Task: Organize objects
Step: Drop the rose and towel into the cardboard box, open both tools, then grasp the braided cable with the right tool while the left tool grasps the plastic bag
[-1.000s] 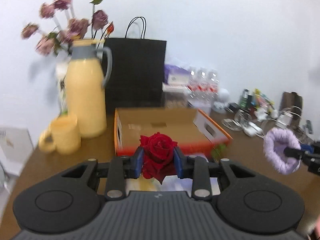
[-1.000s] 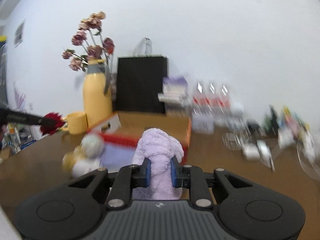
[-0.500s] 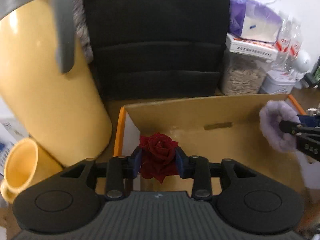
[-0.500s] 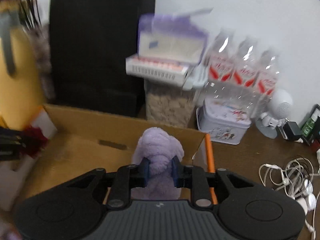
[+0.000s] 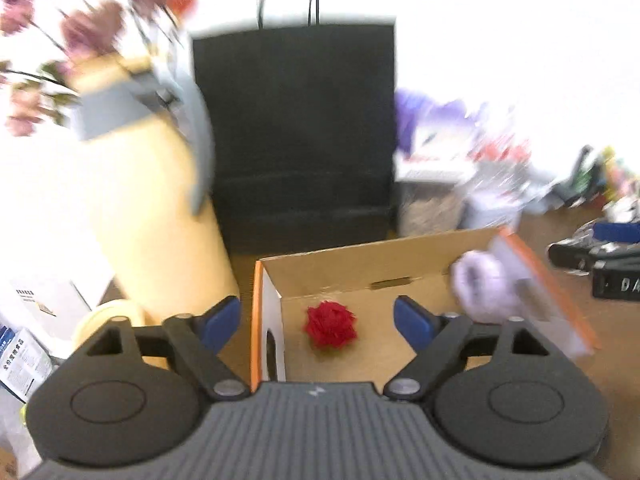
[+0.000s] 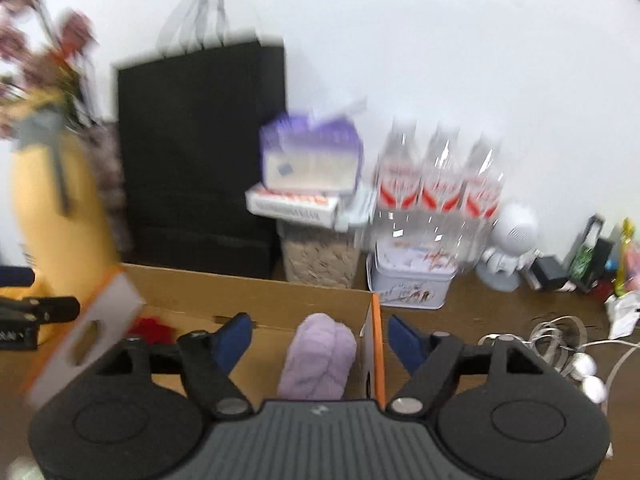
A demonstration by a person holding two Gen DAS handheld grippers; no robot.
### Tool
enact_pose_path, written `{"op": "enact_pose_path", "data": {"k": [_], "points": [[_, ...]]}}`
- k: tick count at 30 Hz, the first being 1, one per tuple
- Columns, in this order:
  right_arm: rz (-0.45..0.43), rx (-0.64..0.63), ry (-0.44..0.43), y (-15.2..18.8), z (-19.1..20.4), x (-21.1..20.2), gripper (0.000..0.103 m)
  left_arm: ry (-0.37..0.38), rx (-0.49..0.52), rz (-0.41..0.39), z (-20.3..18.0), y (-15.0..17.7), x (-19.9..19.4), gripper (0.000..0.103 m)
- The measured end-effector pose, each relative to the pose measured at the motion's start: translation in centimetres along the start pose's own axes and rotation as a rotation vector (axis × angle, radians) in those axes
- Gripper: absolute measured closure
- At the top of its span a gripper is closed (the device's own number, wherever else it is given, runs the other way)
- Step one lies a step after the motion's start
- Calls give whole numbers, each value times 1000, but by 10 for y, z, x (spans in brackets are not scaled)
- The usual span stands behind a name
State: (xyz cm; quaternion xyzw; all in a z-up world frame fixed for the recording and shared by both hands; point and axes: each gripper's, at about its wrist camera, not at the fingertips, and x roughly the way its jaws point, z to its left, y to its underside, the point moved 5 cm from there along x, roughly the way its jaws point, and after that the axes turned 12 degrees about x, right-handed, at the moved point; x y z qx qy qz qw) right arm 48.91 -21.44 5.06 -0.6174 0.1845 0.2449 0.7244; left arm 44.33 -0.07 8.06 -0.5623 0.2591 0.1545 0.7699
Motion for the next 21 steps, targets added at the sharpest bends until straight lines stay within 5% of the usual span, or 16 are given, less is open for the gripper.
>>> {"op": "enact_pose_path", "data": {"k": [2,7,10,13,18,21], "points": [[-58,-15,-41,14,0,-49,14,30,2,-111,-6,20,-59,0],[-225,40,-55,101,-23,-170,4,63,13,-303,-36,113,-189,0],[-259,48,-55,168,-35,-229,1,55,-46,-299,-53,174,-227,0],[-294,59,-49,229,-43,-274,0,-30,-74,-229,-62,222,-251,0],[-151,196,-233,294,-48,-314,0,-16,-61,-168,-69,248,-266,0],[-125,254,-243,310,-49,-317,0,-39,-54,-161,-74,248,-259,0]]}}
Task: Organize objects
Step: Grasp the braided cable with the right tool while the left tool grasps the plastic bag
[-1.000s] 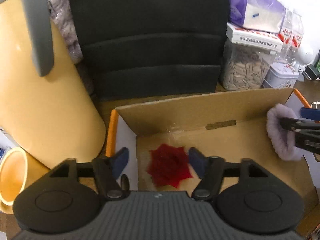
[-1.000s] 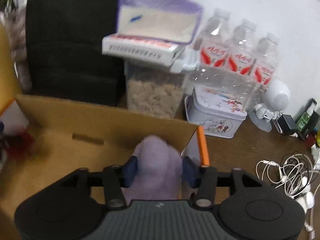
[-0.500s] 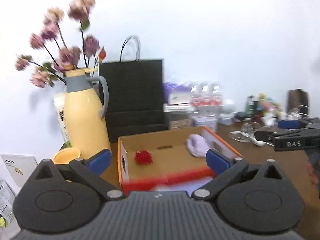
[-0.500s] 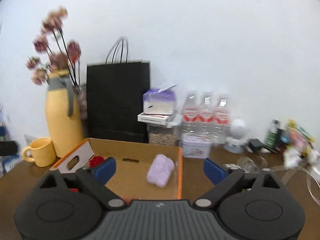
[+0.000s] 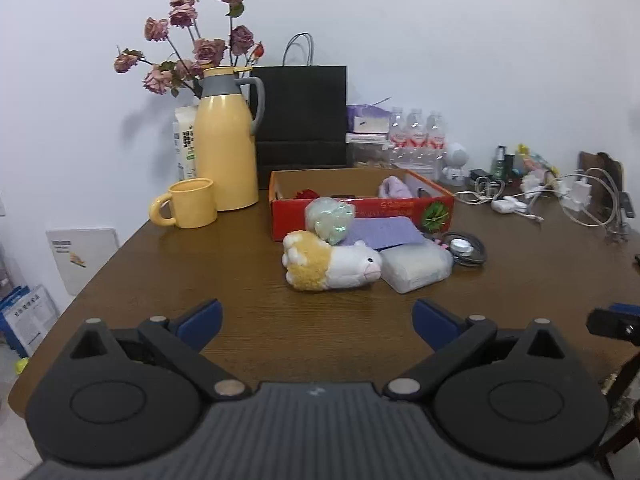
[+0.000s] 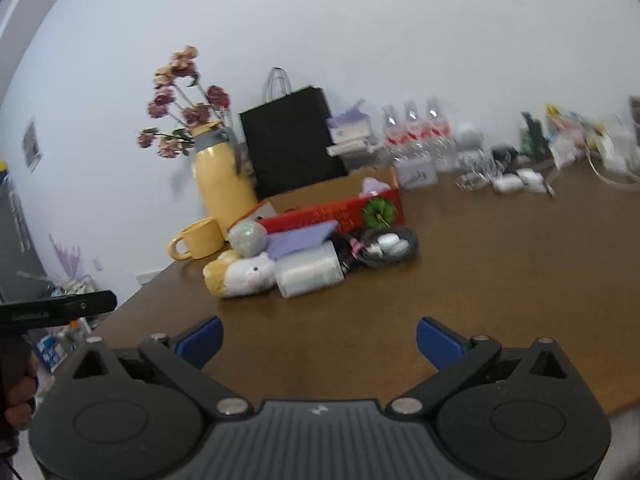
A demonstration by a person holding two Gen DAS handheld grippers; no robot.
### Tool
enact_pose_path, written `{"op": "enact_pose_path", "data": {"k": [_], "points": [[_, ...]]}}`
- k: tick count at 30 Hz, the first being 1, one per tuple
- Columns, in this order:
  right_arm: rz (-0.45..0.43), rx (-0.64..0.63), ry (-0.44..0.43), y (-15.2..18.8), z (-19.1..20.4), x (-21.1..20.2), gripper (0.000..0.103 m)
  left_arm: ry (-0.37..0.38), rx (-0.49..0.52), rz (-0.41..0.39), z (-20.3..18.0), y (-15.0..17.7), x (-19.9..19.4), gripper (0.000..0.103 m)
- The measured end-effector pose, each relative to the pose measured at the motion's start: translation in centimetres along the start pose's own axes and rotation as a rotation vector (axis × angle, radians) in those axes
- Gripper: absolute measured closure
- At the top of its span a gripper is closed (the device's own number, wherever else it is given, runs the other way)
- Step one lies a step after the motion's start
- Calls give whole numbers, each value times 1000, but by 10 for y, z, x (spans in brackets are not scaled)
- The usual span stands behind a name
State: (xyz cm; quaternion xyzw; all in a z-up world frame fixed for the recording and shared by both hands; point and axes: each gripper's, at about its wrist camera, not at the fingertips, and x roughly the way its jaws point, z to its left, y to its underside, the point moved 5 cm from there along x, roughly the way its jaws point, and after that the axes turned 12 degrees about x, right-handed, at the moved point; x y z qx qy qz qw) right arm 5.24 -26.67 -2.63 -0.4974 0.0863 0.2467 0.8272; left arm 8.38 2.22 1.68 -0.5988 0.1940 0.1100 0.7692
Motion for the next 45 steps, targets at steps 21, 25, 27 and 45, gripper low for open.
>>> {"op": "enact_pose_path", "data": {"k": [21,25,27,45], "points": [[-18,-198,227,-67,-15,151,1,-10,52,30,6,-34,160,0],[50,-218,224,-90,-24,210,15,24,68,17,7,-58,201,0],[95,-226,221,-95,-31,235,28,39,77,2,6,-66,216,0],[174,-182,184,-88,-39,278,13,49,124,11,0,-64,234,61]]}}
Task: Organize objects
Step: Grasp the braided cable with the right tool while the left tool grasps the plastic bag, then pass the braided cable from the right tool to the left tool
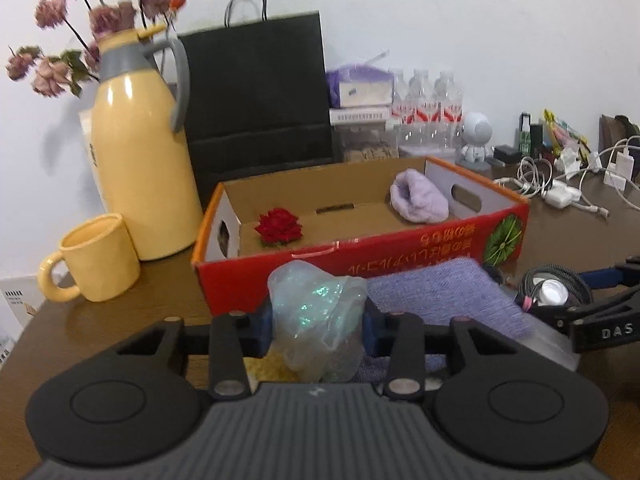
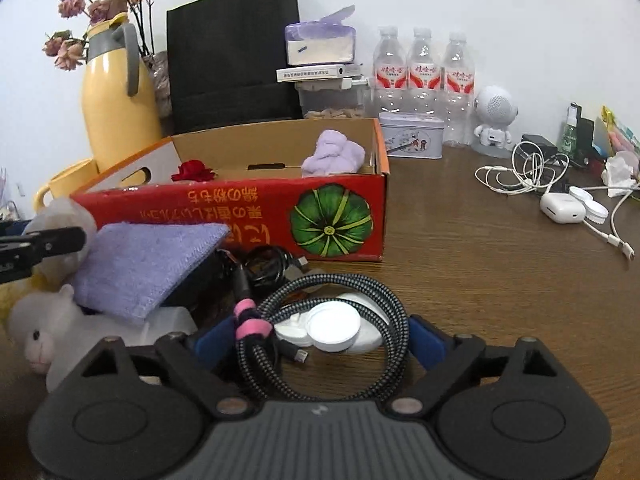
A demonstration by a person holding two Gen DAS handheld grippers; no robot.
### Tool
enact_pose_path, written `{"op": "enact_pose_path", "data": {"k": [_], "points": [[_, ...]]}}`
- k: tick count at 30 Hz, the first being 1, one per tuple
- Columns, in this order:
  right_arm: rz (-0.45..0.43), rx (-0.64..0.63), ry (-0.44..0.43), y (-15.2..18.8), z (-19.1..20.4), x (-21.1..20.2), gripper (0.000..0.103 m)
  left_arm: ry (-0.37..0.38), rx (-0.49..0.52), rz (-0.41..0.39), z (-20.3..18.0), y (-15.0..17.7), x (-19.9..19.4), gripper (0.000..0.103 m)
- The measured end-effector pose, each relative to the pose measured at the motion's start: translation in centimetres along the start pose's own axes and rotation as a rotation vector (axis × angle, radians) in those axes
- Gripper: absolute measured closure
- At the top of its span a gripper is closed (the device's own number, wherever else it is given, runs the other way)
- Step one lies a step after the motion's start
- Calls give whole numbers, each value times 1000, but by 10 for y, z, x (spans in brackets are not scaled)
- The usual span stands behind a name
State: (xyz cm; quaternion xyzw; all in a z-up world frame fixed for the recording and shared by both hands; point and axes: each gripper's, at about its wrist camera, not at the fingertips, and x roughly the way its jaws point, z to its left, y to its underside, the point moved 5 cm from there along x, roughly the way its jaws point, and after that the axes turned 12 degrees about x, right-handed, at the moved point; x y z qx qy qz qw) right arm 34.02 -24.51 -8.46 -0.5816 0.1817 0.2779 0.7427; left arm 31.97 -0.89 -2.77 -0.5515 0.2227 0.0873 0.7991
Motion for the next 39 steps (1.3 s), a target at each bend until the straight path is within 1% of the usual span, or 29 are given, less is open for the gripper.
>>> {"op": "enact_pose_path", "data": {"k": [3,6,9,12,15,17,19,21,22,23,24,25,26,27,28,29,30,31,33,34,36,37,38,39], "points": [[-17,16,25,1,-3,-17,14,-23,-10,-37,0,-2,-33,62],[-74,33,39,6,-8,-51,14,-33,-27,-69,-2,3,-75,61],[-98,65,44,22,-12,-91,14,-18,-50,-61,-11,19,-108,61],[-96,74,17,49,-6,-132,14,-1,-86,-25,-22,39,-132,61],[-77,56,-19,77,8,-158,14,37,-115,20,-35,58,-147,61],[-69,22,-36,94,19,-166,14,46,-107,43,-45,70,-153,61],[-54,-5,-30,109,29,-169,14,44,-93,62,-53,79,-157,61],[-91,-4,-50,114,36,-178,13,48,-83,55,-57,85,-159,59],[-100,4,-63,116,39,-178,13,39,-85,76,-57,89,-157,59],[-72,4,-62,118,40,-172,14,28,-92,102,-57,91,-153,59],[-25,-3,-50,120,44,-167,20,22,-101,114,-56,93,-152,59],[-44,6,-58,121,46,-170,29,28,-102,105,-55,94,-152,58],[-84,5,-82,119,49,-175,36,39,-94,97,-57,94,-152,53],[-89,-13,-82,119,52,-175,36,46,-82,94,-59,95,-152,50],[-73,-38,-68,121,54,-170,36,46,-72,93,-61,95,-151,42],[-50,-41,-50,123,54,-164,37,40,-65,95,-63,95,-149,32],[-42,-29,-44,123,53,-161,37,28,-57,96,-65,96,-149,28],[-48,-11,-59,123,51,-163,37,17,-50,91,-66,95,-151,24],[-64,21,-92,119,47,-171,38,7,-66,66,-62,89,-160,22],[-73,28,-97,116,45,-176,38,-6,-100,37,-58,84,-167,20],[-89,19,-97,111,41,-183,38,-28,-170,-37,-52,73,-183,8],[-90,18,-95,108,38,-184,38,-26,-203,-77,-51,68,-190,2],[-88,20,-91,105,35,-185,37,2,-211,-115,-55,64,-196,2],[-86,17,-89,104,33,-184,37,51,-187,-129,-62,61,-198,2]]}}
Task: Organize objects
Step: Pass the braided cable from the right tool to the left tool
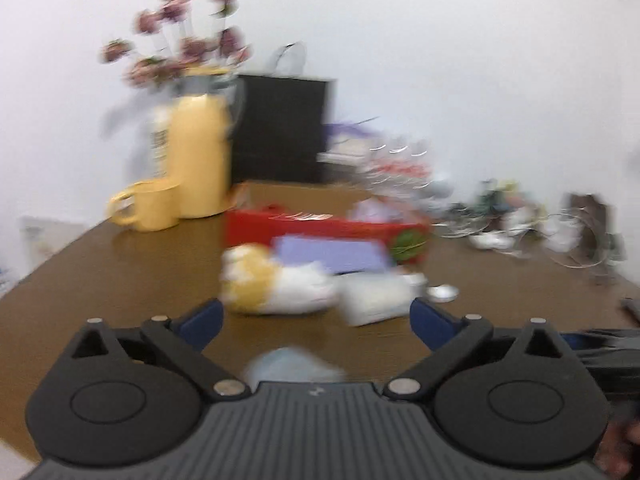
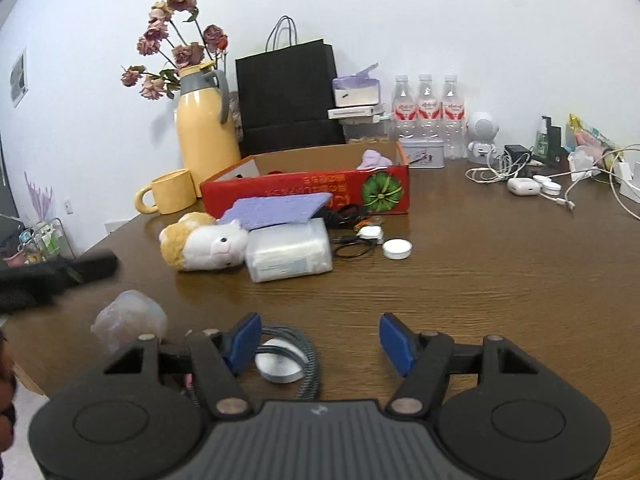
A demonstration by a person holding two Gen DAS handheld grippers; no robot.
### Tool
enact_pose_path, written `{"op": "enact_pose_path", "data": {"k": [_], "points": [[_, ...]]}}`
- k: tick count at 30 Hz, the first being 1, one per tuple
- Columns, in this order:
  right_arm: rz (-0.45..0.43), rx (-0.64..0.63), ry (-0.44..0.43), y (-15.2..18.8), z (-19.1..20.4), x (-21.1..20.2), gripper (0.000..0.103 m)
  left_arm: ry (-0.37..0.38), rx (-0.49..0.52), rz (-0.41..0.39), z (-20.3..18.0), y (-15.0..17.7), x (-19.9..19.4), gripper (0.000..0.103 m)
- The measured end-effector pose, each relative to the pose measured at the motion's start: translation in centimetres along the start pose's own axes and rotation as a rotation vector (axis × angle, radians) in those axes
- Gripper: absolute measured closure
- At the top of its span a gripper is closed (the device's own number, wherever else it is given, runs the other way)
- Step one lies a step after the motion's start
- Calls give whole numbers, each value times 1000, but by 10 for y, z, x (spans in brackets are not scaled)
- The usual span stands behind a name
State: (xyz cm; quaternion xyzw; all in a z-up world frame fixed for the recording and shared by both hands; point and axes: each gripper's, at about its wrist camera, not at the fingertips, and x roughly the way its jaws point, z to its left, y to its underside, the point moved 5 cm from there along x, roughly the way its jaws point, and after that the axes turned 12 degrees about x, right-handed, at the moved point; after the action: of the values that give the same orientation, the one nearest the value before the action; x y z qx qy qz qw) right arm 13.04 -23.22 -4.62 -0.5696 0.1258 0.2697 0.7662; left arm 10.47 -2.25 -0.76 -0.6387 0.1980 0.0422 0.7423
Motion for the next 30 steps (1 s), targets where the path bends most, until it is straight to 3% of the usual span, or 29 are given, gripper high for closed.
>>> {"op": "enact_pose_path", "data": {"k": [1,2,5,7,10,11,12,13,14,15,16,17,18,21,24,26,27,29,30], "points": [[9,-9,-4,-1,-2,1,37,67,51,14,-13,1,2,6],[40,-27,-18,-1,-2,4,37,107,100,34,-23,4,5,17],[167,-131,-79,7,4,16,37,158,157,170,-44,21,26,45],[231,-201,-99,11,9,27,40,202,107,254,-46,34,44,50],[286,-271,-40,12,9,43,42,179,38,314,-40,45,66,49],[296,-264,-60,9,8,44,48,177,36,321,-37,46,72,51],[317,-267,-93,7,8,45,49,178,50,317,-35,46,74,55],[326,-292,-115,7,11,46,51,190,86,307,-37,45,77,71],[310,-286,-121,3,10,51,45,219,98,295,-38,45,79,79],[252,-204,-50,-4,2,57,24,236,88,295,-39,44,82,79],[228,-147,2,-5,-1,62,26,230,91,301,-39,42,86,81],[228,-172,23,1,3,66,32,235,99,305,-39,42,88,82],[185,-228,29,4,11,63,40,243,101,303,-40,42,89,82],[214,-199,11,2,10,60,38,256,79,317,-37,41,92,81],[231,-146,-51,-3,3,49,33,209,112,318,-33,40,94,76],[204,-88,-100,-15,-5,45,26,185,139,323,-32,40,95,47],[181,-59,-108,-23,-12,43,26,180,144,322,-33,39,93,41],[130,-32,-48,-36,-29,57,26,188,134,323,-37,38,90,22],[109,-40,8,-41,-36,67,26,209,129,316,-40,36,88,19]]}}
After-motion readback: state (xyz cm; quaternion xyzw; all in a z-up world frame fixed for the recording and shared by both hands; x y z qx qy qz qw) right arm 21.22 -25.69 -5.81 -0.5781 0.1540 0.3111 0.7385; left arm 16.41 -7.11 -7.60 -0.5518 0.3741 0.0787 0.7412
